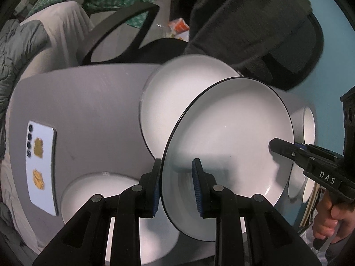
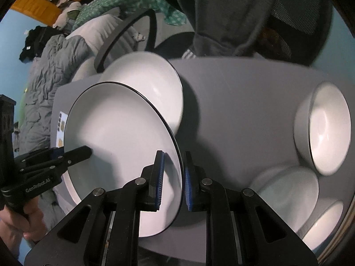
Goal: Organize plates and bowls
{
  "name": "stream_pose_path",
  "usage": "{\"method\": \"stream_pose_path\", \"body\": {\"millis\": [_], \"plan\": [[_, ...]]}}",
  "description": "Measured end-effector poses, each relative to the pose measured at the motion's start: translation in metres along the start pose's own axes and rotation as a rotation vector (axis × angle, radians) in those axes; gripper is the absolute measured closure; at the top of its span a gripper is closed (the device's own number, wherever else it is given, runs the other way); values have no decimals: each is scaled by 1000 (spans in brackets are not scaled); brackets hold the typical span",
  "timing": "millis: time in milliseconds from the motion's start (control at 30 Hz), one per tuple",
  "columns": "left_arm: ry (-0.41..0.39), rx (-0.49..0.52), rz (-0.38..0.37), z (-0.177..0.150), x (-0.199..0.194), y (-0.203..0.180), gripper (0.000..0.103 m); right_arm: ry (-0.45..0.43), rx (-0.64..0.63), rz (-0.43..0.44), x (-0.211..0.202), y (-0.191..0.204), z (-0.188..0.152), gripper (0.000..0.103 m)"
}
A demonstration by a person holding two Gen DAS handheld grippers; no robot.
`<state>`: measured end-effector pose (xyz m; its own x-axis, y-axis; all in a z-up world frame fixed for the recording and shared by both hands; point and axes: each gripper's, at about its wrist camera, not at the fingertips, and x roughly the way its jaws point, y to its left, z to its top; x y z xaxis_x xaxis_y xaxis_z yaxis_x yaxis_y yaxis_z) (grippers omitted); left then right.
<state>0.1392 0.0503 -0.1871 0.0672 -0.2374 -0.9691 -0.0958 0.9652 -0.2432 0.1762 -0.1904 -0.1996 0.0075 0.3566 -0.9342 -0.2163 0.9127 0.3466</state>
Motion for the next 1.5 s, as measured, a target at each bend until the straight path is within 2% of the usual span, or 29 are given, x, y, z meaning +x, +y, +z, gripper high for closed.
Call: {"method": "stream_pose_path", "body": {"millis": [300,467,833,1300,1433,1500], "plan": [[3,-30,49,40,36,-7,76,43,-46,5,21,6,41,87],[17,-32,81,47,38,-4,75,69,-39,12,29,0,53,87],[40,-33,120,49,49,-3,76,89,-39,0,35,-4,59,87],[15,18,186,48,49,-8,78,111,-67,-48,38,2,62,85],[7,21,190,49,44,-6,77,109,-59,-32,33,3,63,75],[-4,22,189,47,40,-5,77,107,-55,-33,31,3,64,74]]}}
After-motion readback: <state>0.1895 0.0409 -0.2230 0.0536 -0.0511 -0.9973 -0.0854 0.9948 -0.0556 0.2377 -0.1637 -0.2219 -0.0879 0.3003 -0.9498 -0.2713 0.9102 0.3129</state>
